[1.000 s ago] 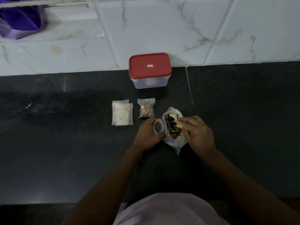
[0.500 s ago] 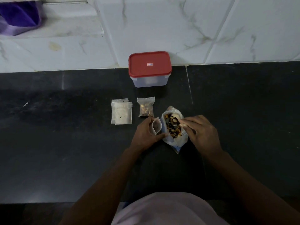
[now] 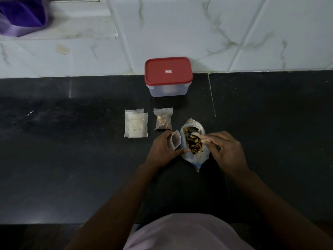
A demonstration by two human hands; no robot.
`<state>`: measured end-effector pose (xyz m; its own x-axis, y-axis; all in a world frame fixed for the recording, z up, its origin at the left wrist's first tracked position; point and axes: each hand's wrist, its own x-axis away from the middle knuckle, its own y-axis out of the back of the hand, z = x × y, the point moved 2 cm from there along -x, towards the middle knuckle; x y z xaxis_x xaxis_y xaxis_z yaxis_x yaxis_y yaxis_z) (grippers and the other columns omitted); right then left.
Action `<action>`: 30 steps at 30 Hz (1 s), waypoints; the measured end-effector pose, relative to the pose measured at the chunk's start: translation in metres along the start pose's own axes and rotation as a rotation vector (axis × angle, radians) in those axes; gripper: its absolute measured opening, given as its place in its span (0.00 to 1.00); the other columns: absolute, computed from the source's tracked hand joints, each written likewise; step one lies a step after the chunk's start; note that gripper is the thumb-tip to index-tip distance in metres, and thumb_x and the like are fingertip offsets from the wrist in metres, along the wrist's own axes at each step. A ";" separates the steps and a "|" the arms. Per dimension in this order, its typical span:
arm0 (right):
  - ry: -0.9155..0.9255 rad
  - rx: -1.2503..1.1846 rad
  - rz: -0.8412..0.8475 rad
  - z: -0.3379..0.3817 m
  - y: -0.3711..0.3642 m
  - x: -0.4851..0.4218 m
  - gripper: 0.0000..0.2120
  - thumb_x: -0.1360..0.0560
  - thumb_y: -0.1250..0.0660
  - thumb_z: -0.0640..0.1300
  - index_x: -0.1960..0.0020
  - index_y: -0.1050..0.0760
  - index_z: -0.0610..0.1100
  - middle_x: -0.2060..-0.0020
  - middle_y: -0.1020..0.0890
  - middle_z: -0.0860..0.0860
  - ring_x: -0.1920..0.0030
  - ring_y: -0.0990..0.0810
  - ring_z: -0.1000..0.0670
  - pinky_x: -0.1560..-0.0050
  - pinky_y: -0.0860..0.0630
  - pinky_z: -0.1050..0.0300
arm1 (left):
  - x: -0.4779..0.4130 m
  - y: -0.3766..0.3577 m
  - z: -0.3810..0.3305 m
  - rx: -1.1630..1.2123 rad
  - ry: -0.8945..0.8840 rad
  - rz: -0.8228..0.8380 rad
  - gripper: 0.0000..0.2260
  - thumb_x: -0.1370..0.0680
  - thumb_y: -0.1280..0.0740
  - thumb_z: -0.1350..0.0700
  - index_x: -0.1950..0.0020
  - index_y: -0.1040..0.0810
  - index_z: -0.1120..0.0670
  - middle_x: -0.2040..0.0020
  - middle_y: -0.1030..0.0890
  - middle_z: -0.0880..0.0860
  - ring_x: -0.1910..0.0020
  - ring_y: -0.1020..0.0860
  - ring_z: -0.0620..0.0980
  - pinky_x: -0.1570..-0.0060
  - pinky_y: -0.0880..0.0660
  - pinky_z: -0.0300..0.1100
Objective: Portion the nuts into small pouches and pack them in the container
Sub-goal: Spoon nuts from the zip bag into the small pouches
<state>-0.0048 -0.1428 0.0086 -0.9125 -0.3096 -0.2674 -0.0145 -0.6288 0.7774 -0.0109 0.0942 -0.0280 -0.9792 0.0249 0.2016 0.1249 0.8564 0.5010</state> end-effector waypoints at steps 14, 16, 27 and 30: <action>-0.054 -0.094 0.063 -0.001 0.001 -0.006 0.12 0.21 0.32 0.47 0.40 0.16 0.47 0.48 0.15 0.52 0.48 0.20 0.55 0.49 0.21 0.58 | -0.001 0.000 0.001 -0.004 0.014 0.025 0.27 0.33 0.19 0.43 0.39 0.23 0.48 0.44 0.20 0.44 0.45 0.22 0.41 0.45 0.20 0.43; -0.080 -0.090 0.028 -0.003 0.008 -0.011 0.11 0.21 0.32 0.45 0.40 0.17 0.46 0.49 0.15 0.52 0.48 0.20 0.56 0.48 0.23 0.62 | 0.000 0.000 0.002 0.000 0.017 0.027 0.26 0.32 0.19 0.43 0.39 0.23 0.48 0.44 0.21 0.43 0.45 0.22 0.39 0.46 0.21 0.41; -0.340 -0.154 0.058 -0.015 -0.003 -0.027 0.08 0.20 0.32 0.44 0.43 0.17 0.45 0.51 0.16 0.52 0.52 0.17 0.56 0.51 0.18 0.54 | -0.001 0.001 0.005 -0.070 0.026 0.075 0.23 0.31 0.19 0.52 0.40 0.25 0.47 0.45 0.24 0.41 0.48 0.25 0.37 0.51 0.28 0.29; -0.560 -0.313 0.072 -0.016 -0.007 -0.028 0.07 0.18 0.33 0.42 0.45 0.17 0.45 0.55 0.16 0.53 0.58 0.16 0.56 0.63 0.19 0.63 | -0.001 -0.001 0.008 -0.060 0.029 0.062 0.24 0.31 0.19 0.51 0.40 0.24 0.47 0.44 0.21 0.43 0.46 0.23 0.38 0.48 0.24 0.35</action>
<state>0.0275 -0.1415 0.0018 -0.9831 0.0068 0.1827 0.0978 -0.8250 0.5566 -0.0117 0.0973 -0.0353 -0.9644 0.0609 0.2575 0.1950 0.8213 0.5361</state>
